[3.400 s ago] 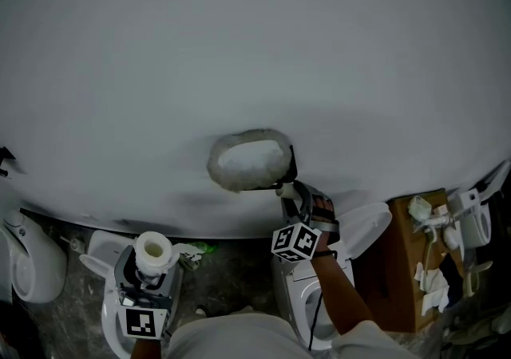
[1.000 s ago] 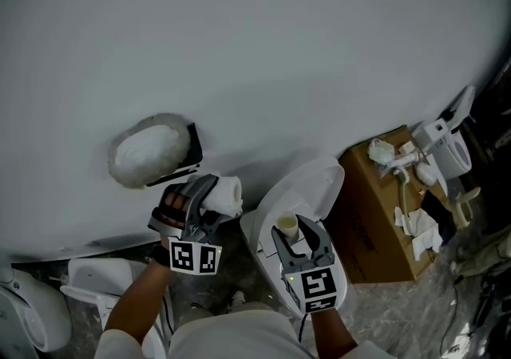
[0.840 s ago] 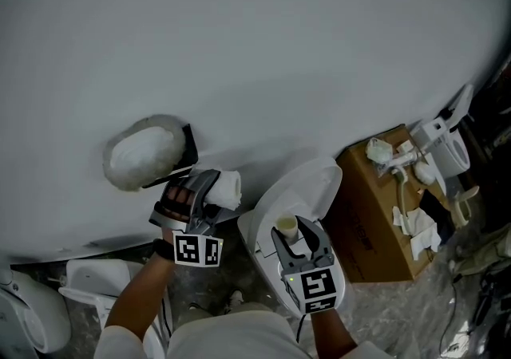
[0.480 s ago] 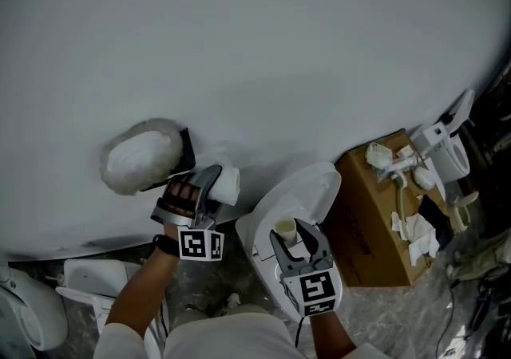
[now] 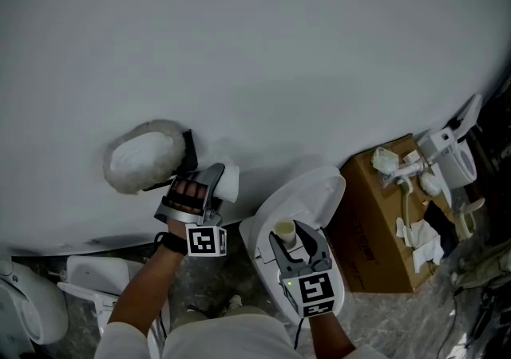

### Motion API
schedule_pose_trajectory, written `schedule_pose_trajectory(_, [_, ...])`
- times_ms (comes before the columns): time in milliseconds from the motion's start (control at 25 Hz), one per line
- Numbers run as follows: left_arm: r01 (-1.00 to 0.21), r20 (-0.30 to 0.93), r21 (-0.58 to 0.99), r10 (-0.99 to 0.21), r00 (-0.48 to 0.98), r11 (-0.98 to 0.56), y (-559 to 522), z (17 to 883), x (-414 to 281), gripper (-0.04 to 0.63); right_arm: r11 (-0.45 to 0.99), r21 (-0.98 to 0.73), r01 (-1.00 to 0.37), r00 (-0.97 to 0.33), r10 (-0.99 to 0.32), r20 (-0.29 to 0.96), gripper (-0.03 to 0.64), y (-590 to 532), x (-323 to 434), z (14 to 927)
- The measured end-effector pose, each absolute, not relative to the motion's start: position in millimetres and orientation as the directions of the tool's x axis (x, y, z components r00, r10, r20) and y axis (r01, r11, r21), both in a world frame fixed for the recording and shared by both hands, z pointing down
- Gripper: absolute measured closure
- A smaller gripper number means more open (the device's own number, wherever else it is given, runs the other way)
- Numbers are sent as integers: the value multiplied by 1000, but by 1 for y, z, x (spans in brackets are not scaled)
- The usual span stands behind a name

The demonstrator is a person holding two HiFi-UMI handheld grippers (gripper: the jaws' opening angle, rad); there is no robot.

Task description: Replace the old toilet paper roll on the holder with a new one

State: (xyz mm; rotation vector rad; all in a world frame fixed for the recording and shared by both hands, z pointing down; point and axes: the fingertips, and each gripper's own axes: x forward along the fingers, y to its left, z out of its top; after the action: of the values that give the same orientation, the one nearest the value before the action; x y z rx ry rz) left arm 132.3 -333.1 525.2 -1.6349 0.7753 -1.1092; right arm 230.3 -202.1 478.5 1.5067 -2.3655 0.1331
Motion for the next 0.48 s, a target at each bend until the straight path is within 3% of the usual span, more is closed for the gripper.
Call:
schedule_pose_trajectory(200, [9,311,-946,-903,295,-323,-346,530,113,267,443,86,-892,-395,-859,325,422,-198,230,482])
schedule_pose_trajectory(480, [4,321,-943,-903,284,-334,-342,529,103,267,453,85,-887,-407,-857,316,422,-197,226,478])
